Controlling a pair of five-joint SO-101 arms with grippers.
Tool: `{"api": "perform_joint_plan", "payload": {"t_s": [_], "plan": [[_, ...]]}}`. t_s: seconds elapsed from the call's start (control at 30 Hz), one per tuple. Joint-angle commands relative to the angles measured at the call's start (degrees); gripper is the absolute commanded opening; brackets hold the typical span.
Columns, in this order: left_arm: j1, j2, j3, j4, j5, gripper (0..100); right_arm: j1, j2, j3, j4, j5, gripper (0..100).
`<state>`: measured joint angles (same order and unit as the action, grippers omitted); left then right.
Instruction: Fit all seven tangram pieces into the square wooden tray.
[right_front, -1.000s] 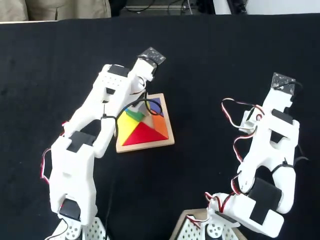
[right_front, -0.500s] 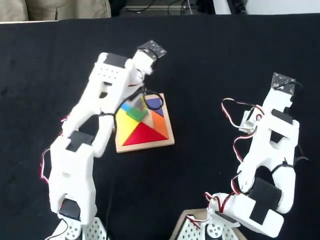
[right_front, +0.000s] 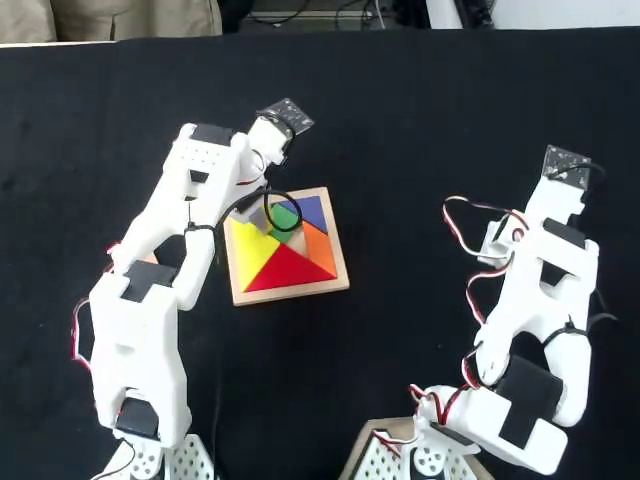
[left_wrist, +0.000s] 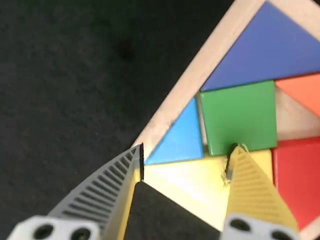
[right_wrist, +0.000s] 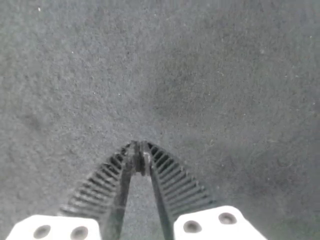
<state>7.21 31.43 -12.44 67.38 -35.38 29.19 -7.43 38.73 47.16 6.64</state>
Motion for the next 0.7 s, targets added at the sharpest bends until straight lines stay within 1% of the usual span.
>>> {"api": "perform_joint_plan", "payload": {"t_s": [0.0,0.07,0.13,0.23,0.33,0.53,0.67], "plan": [[-0.31,-1.23,-0.04,-1.23,-0.62,27,-0.7,-0.22,-0.22,-0.88,0.53,1.1],[-0.4,-1.32,-1.1,-0.53,-0.53,27,-0.7,-0.22,-0.22,-0.88,0.53,1.1],[-0.04,-1.32,-3.56,2.46,-0.44,27,-0.7,-0.22,-0.22,-0.88,0.53,1.1],[2.24,-1.32,-8.75,7.91,2.73,27,-0.7,-0.22,-0.22,-0.88,0.53,1.1],[4.53,-1.23,-11.38,10.46,3.43,27,-0.62,-0.22,-0.22,-0.88,0.53,1.1],[6.9,-0.26,-11.38,10.29,3.96,27,-0.62,-0.22,-0.22,-0.88,0.53,1.1],[6.11,3.6,-11.12,5.89,5.19,27,-0.53,-0.22,-0.22,-0.88,0.53,1.1]]}}
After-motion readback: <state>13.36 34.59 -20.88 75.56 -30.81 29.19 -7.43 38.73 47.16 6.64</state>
